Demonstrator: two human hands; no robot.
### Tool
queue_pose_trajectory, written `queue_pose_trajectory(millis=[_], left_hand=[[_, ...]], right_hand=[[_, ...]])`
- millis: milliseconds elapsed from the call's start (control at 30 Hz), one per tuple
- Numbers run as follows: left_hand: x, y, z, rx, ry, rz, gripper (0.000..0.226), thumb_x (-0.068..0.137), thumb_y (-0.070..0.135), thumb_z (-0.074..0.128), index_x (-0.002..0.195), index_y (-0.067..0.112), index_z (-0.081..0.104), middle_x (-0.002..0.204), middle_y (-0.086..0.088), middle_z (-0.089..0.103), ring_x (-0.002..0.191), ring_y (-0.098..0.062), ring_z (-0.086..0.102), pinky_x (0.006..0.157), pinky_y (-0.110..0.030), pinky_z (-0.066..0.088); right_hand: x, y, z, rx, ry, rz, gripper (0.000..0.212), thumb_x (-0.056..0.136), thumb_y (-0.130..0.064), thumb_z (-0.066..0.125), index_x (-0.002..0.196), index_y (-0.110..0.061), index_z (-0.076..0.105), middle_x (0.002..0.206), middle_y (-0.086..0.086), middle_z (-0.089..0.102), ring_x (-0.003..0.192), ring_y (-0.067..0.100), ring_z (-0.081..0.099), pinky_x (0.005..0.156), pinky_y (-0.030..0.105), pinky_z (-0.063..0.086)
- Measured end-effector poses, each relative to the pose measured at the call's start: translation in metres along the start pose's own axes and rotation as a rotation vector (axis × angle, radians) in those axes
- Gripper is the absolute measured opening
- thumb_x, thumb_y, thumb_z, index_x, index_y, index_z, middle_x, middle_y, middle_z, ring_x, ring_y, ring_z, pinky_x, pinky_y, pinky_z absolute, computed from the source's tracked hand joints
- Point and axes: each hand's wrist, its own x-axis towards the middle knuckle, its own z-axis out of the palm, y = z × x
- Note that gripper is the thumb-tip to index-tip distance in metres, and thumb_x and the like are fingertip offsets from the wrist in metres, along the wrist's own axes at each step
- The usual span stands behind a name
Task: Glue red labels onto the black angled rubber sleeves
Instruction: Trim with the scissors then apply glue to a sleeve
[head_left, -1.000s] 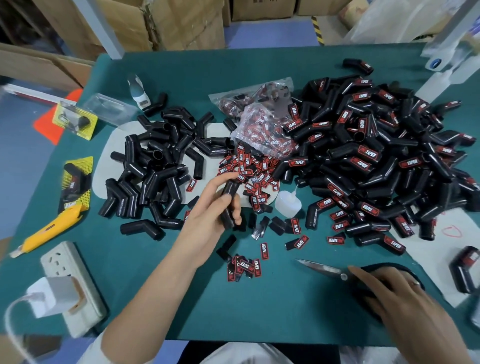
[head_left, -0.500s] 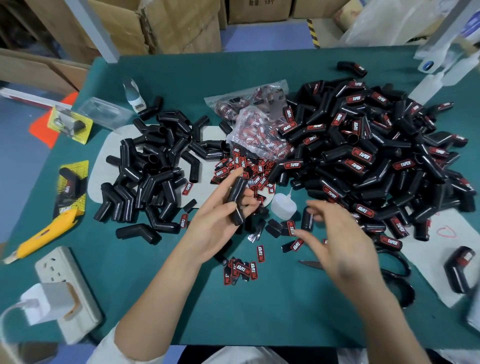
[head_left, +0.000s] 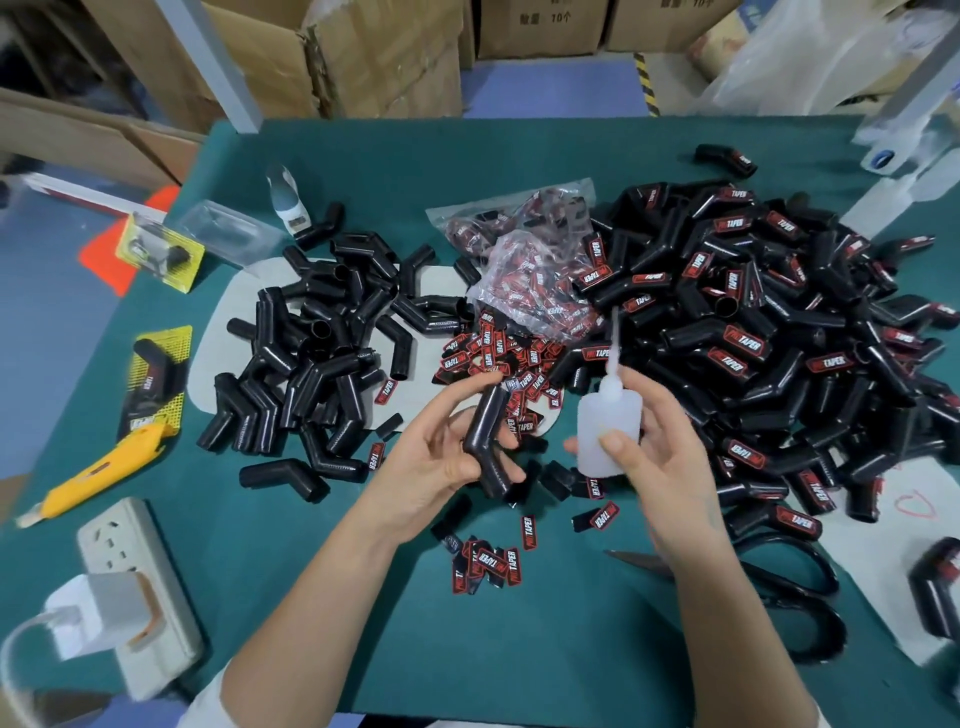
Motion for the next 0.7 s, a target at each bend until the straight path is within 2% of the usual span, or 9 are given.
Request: queue_pose_trajectory(millis=[100,233,333,500,567,633,700], left_hand=[[0.001,-0.001,-0.002,0.056,0.011,0.013,0.084,0.078,0.040,0.089,0.152,0.027,0.051,0.105,-0.010,0.069,0.083,-0.029,0.074,0.079,-0.037,0.058],[0.002,-0.007,-0.008,0.084,0.055,-0.002,0.087,0.085,0.040,0.085,0.159,0.022,0.043,0.109,-0.013,0.067,0.087,-0.029,0.072,0.082,-0.038,0.056],[0.002,-0.010,-0.011,0.076,0.077,-0.011,0.085,0.089,0.039,0.082,0.160,0.021,0.041,0.114,-0.016,0.067,0.090,-0.028,0.071,0.086,-0.038,0.056],[0.004,-0.010,-0.010,0.073,0.114,-0.014,0.078,0.087,0.040,0.083,0.156,0.024,0.049,0.117,-0.016,0.070,0.086,-0.025,0.069,0.084,-0.035,0.055],[0.004,-0.009,-0.009,0.069,0.120,-0.012,0.075,0.086,0.042,0.083,0.153,0.025,0.054,0.117,-0.014,0.072,0.084,-0.024,0.068,0.083,-0.034,0.055],[0.003,-0.009,-0.008,0.069,0.120,-0.008,0.072,0.085,0.043,0.084,0.150,0.027,0.058,0.116,-0.011,0.073,0.082,-0.022,0.068,0.082,-0.033,0.055],[0.003,-0.008,-0.008,0.069,0.126,-0.011,0.070,0.084,0.045,0.084,0.148,0.029,0.060,0.117,-0.010,0.073,0.081,-0.021,0.068,0.081,-0.031,0.055]], right_hand=[[-0.001,-0.001,-0.004,-0.010,0.085,0.014,0.050,0.076,-0.059,0.088,0.116,-0.038,0.067,0.112,0.003,0.073,0.092,0.030,0.075,0.076,0.028,0.060],[-0.001,0.002,-0.014,-0.024,0.127,0.018,0.051,0.072,-0.062,0.090,0.110,-0.036,0.068,0.109,-0.005,0.070,0.092,0.013,0.066,0.073,0.024,0.056],[-0.004,0.003,-0.018,-0.044,0.147,0.029,0.051,0.073,-0.061,0.090,0.109,-0.033,0.068,0.106,-0.003,0.071,0.088,0.018,0.064,0.073,0.029,0.055],[-0.007,-0.005,-0.011,-0.098,0.172,-0.029,0.048,0.075,-0.067,0.085,0.108,-0.034,0.073,0.104,-0.001,0.074,0.090,0.016,0.066,0.073,0.022,0.054],[-0.008,-0.011,-0.006,-0.134,0.176,-0.069,0.036,0.080,-0.060,0.082,0.107,-0.037,0.073,0.103,-0.006,0.074,0.088,0.008,0.066,0.072,0.017,0.052],[-0.011,-0.015,-0.001,-0.188,0.164,-0.110,0.022,0.084,-0.046,0.077,0.104,-0.040,0.072,0.099,-0.013,0.073,0.085,-0.001,0.065,0.070,0.010,0.049],[-0.013,-0.018,0.003,-0.220,0.168,-0.134,0.019,0.085,-0.040,0.072,0.104,-0.037,0.070,0.098,-0.019,0.072,0.085,-0.005,0.065,0.070,0.007,0.048]])
